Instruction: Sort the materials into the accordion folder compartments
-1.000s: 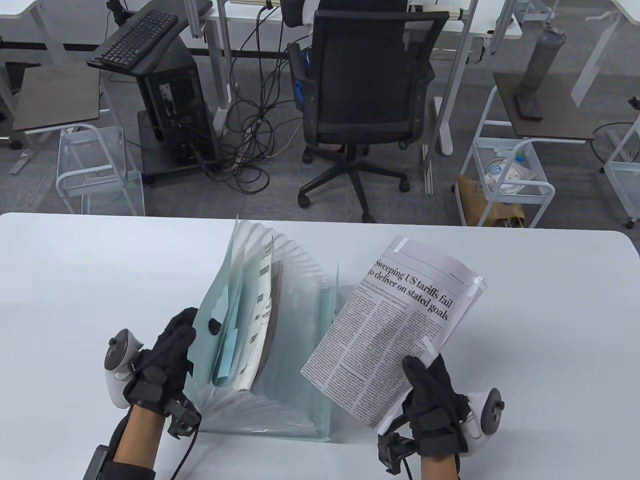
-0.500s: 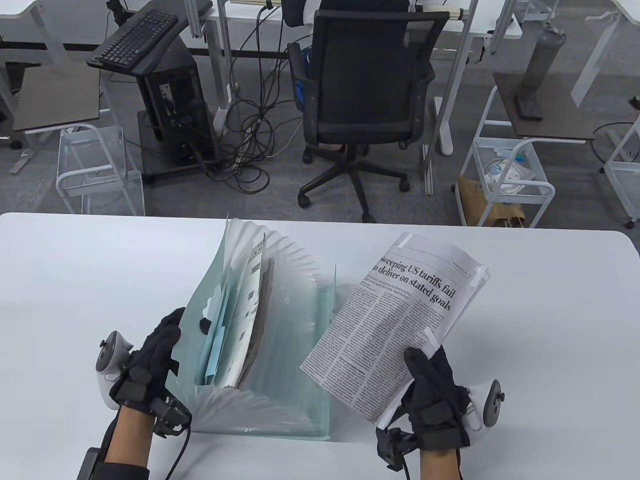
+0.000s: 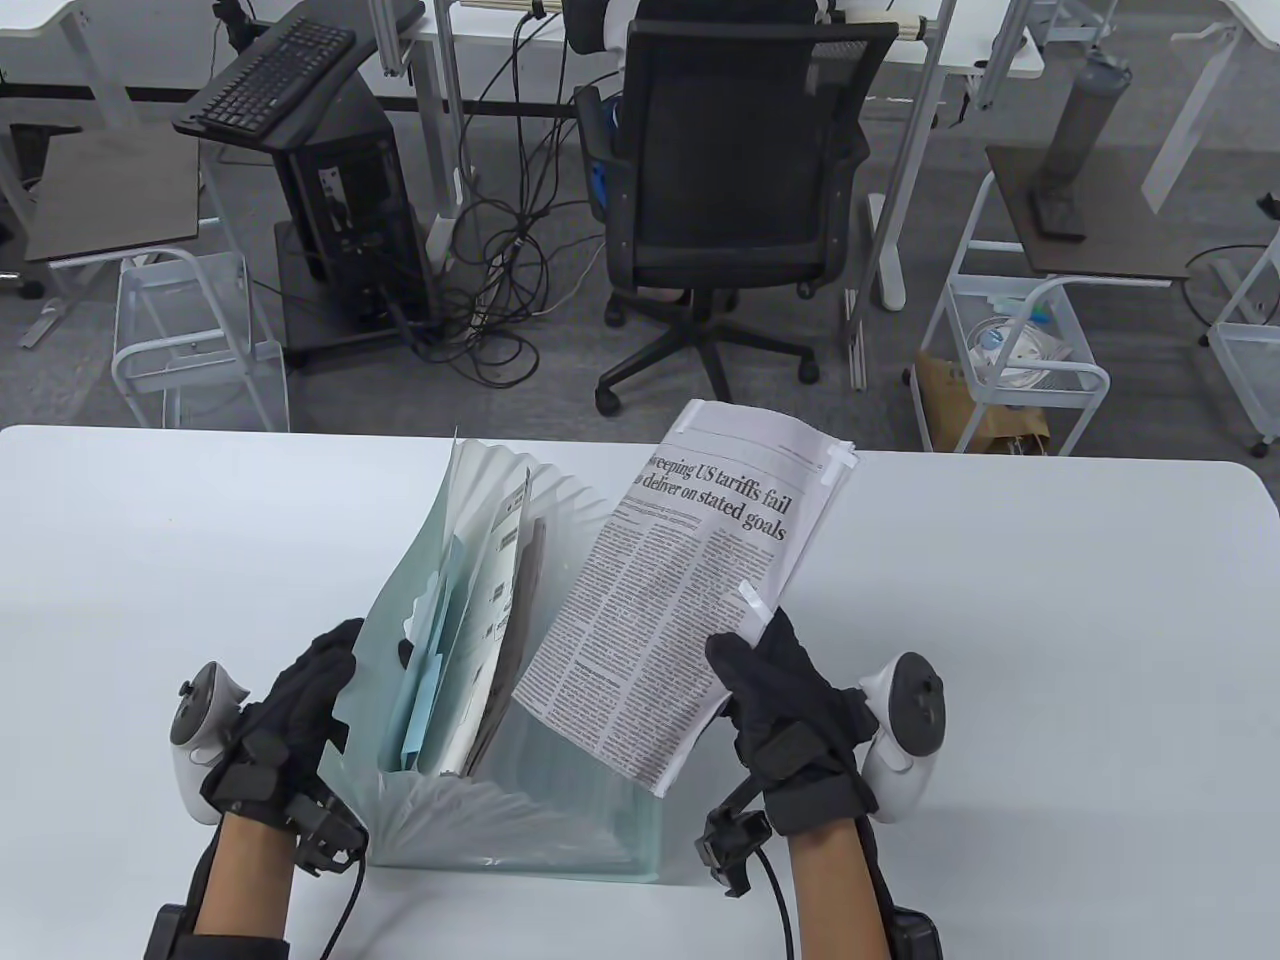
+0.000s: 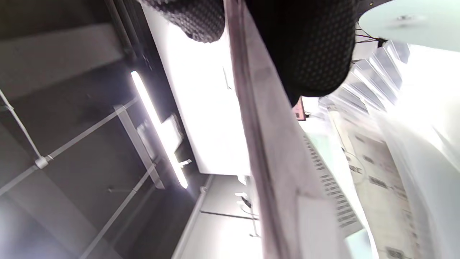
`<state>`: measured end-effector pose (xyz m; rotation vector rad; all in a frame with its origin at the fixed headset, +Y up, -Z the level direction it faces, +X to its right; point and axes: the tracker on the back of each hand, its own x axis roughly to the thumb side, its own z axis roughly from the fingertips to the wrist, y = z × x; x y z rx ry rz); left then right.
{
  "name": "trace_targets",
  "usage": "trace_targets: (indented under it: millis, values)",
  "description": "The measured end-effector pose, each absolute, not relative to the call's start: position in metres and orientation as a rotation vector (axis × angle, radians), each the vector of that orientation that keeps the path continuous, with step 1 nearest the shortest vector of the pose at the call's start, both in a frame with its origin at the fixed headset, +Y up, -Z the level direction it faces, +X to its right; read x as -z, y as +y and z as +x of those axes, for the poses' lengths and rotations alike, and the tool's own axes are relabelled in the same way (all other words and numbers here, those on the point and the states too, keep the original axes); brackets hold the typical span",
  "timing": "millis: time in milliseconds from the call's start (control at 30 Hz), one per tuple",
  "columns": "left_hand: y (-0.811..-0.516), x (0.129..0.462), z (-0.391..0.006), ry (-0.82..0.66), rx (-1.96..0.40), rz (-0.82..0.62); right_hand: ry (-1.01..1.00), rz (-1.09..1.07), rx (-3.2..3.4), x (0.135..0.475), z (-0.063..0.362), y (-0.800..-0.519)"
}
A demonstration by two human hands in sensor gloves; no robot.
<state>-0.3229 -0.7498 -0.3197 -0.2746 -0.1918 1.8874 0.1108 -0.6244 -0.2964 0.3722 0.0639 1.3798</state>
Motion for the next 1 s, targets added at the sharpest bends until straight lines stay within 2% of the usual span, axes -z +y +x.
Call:
trace_targets:
  millis: [233, 1000]
  values:
    - [-0.753, 0.320, -0.325, -0.194, -1.913, -0.285, 0.137, 0.337, -1.451, 0.308, 0.089, -0.619]
    - [-0.752, 0.319, -0.325, -0.201, -1.947, -0.302, 0.525, 0.232, -1.495, 0.349, 0.027, -0.644]
